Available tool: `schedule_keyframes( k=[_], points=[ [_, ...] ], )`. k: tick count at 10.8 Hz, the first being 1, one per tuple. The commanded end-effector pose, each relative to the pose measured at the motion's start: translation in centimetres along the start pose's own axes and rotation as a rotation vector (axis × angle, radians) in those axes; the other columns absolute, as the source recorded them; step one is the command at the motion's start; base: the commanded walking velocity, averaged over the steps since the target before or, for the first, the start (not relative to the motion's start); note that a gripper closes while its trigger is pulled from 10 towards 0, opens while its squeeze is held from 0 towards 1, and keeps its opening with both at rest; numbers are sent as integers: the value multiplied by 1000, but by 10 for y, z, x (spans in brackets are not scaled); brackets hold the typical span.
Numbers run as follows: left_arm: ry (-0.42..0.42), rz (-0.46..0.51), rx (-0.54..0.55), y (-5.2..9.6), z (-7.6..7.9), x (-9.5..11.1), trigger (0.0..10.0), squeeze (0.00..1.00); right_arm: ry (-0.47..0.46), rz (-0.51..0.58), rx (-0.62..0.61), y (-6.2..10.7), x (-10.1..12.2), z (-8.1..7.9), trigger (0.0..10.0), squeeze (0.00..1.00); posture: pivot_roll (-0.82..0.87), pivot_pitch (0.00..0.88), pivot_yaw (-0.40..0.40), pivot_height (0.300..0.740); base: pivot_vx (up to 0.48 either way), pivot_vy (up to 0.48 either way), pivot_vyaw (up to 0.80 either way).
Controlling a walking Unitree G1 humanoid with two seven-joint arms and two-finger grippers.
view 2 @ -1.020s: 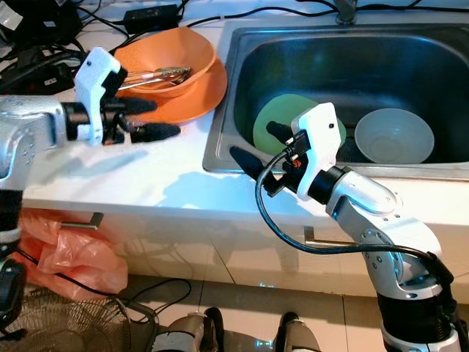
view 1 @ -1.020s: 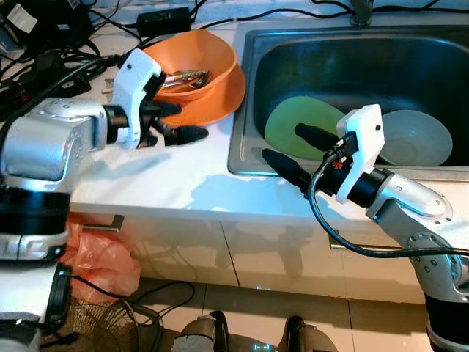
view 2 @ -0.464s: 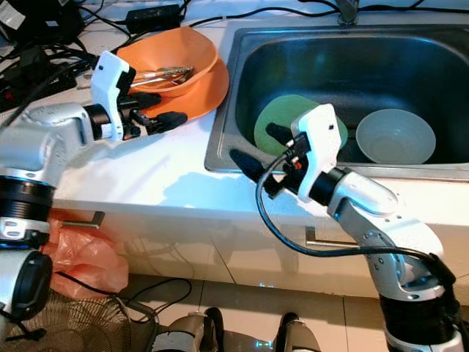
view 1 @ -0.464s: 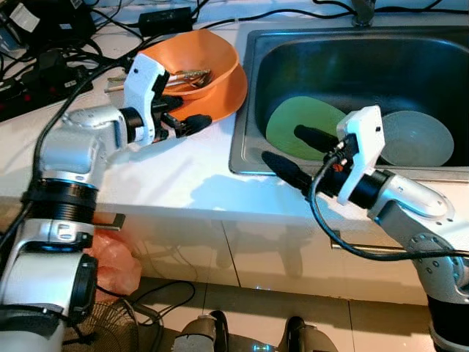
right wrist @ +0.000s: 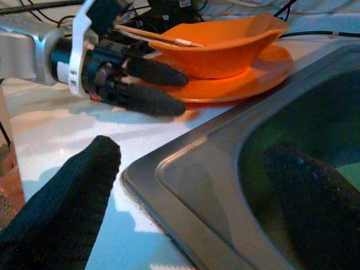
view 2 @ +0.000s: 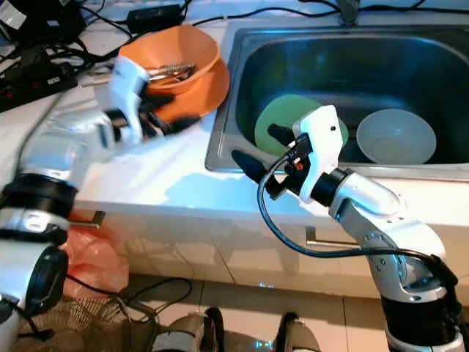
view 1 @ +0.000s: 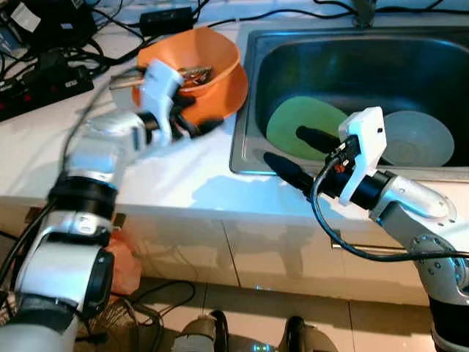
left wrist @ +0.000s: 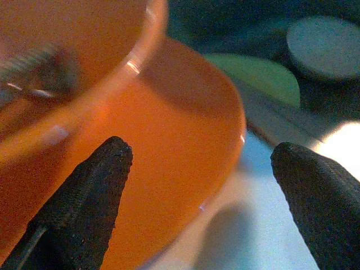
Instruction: Kitchen organization
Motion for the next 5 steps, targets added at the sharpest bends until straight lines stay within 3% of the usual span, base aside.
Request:
schedule_keyframes(
  k=[1, 5],
  points=[
    [-11, -46, -30, -2, 1, -4, 10000, 0, 9, 14, 20, 1, 4, -6, 10000, 0, -12, 188, 147, 740, 0, 0, 0],
    [14, -185, -70, -2, -4, -21, 10000, 0, 10, 13, 15, 2, 4, -6, 10000, 0, -15, 184, 149, 740, 0, 0, 0]
  ],
)
Point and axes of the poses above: a point about 5 cm out from each wrist's last joint towards the gripper, its own y axis pointing back from the gripper into the wrist, its own x axis along the axis of the wrist's last joint, z = x × y, the point moved 1 cm from there along -y, pointing out of the wrist towards the gripper, and after that the axes turned 10 degrees about y, right-handed, at the moved point
